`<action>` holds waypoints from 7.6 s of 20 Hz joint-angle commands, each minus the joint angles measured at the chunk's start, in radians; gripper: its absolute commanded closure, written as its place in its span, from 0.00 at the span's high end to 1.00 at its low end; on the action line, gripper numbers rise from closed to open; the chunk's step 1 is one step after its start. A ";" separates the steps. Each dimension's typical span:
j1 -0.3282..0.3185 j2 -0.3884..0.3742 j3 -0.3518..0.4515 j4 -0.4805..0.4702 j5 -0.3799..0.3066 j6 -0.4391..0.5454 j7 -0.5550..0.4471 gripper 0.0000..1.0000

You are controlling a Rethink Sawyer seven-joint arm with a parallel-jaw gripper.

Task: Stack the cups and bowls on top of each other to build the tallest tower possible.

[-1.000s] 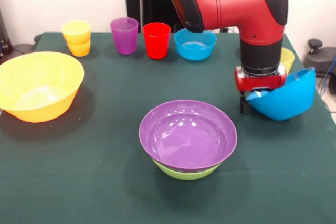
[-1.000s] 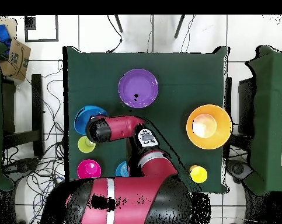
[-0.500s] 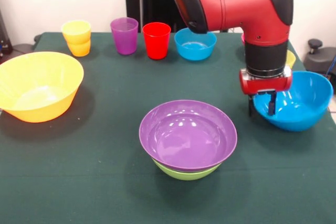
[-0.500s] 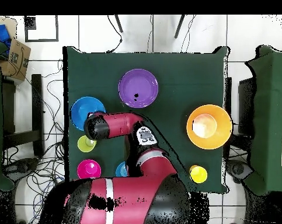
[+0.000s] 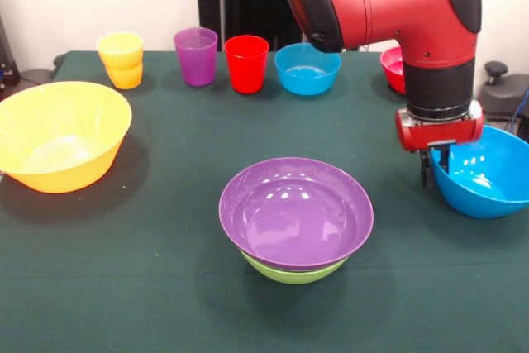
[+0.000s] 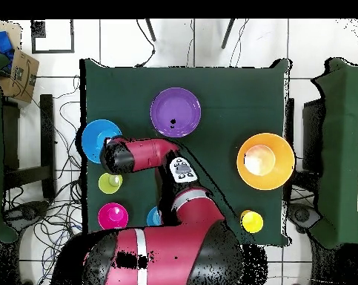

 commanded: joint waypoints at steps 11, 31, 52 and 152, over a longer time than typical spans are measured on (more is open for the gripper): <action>-0.089 -0.116 0.092 -0.061 0.046 0.328 -0.028 0.00; -0.273 -0.199 0.246 -0.097 0.064 0.587 -0.133 0.00; -0.468 -0.211 0.374 -0.269 0.050 0.929 -0.263 0.00; -0.720 0.007 0.496 -0.294 -0.279 0.707 -0.386 1.00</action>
